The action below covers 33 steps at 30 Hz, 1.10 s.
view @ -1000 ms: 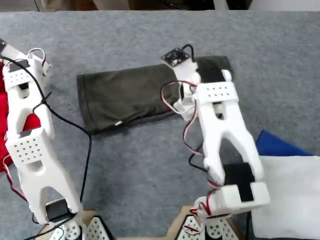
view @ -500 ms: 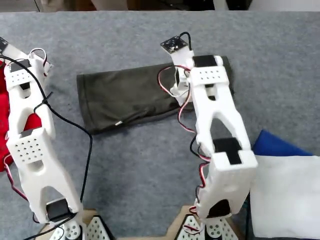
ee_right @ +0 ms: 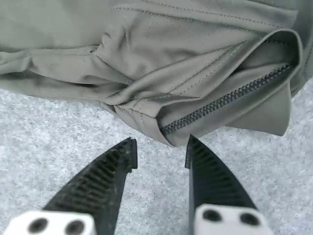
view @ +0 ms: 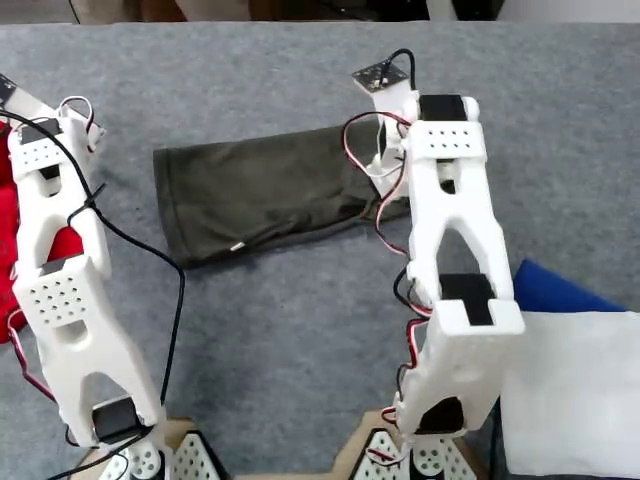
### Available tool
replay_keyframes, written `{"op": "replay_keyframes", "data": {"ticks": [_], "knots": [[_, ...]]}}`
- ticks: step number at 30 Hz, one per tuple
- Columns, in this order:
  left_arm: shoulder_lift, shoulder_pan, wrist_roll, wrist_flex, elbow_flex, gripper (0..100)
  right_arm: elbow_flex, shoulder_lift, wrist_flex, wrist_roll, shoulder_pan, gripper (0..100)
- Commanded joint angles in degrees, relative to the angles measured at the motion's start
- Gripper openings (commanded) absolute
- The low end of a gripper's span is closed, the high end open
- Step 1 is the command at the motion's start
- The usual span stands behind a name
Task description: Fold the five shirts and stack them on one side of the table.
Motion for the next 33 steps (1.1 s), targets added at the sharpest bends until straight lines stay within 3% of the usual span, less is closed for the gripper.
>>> {"op": "replay_keyframes", "data": {"ticks": [1, 11, 33], "knots": [[-0.92, -0.18, -0.53, -0.35, -0.70, 2, -0.75, 0.13, 0.18, -0.09, -1.36, 17.1], [-0.92, 0.00, -0.53, -0.35, -0.70, 2, 5.23, 0.04, -1.93, -0.09, -3.56, 17.1], [-0.92, 0.09, -0.53, -1.49, -0.35, 2, 10.95, 0.13, -9.58, 3.34, -0.84, 17.1]]}}
